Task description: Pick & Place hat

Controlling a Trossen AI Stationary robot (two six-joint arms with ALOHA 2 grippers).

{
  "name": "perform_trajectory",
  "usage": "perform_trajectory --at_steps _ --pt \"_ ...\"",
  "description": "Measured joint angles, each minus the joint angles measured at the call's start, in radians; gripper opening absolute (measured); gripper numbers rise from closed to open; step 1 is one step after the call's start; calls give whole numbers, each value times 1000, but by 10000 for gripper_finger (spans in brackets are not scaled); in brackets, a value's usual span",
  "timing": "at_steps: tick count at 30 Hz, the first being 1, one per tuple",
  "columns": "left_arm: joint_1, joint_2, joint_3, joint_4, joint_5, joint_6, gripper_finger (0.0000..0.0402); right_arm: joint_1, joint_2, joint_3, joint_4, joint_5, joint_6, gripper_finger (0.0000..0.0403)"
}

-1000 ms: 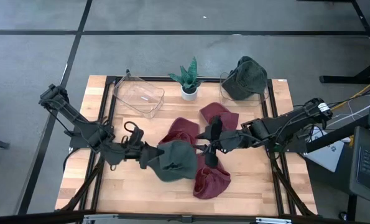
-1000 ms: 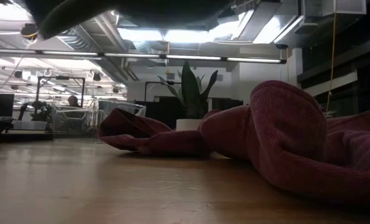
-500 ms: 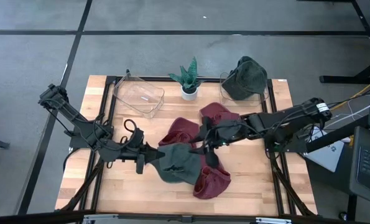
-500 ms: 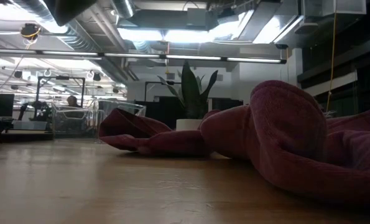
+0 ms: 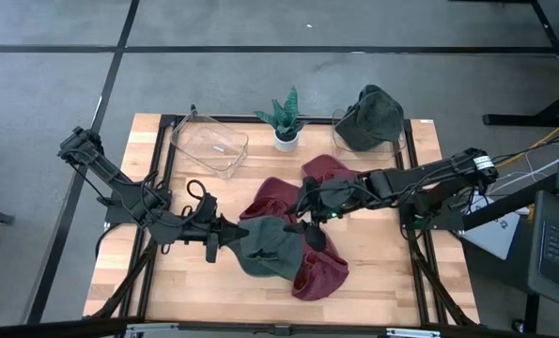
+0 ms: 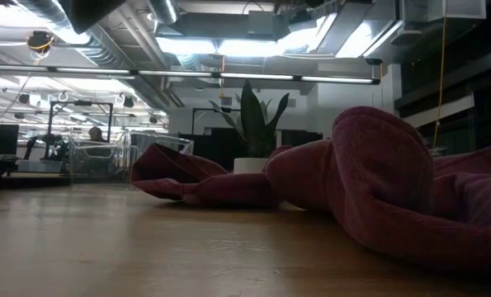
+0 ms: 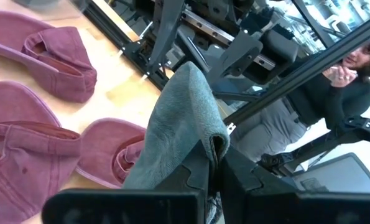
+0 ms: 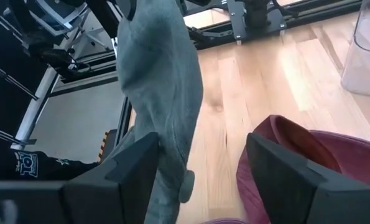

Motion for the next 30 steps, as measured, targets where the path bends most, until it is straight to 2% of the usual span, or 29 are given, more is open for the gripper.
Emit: perform_trajectory --at_steps 3,5,7,9,10,20,30 --pt "0 0 0 0 -10 5 12 0 6 0 1 1 35 217" --pt "0 0 0 0 -11 5 13 0 10 0 -2 0 56 184" --pt "6 0 0 0 -10 4 15 0 21 0 0 -15 65 128" --pt "11 0 0 0 -10 4 17 -1 26 0 9 -56 57 51" --pt "15 0 0 0 -10 4 18 0 30 0 14 -72 50 29" --pt "47 0 0 21 77 7 37 0 40 6 44 -71 54 22" --pt "67 1 0 49 139 57 126 0 38 66 -24 -61 30 22"
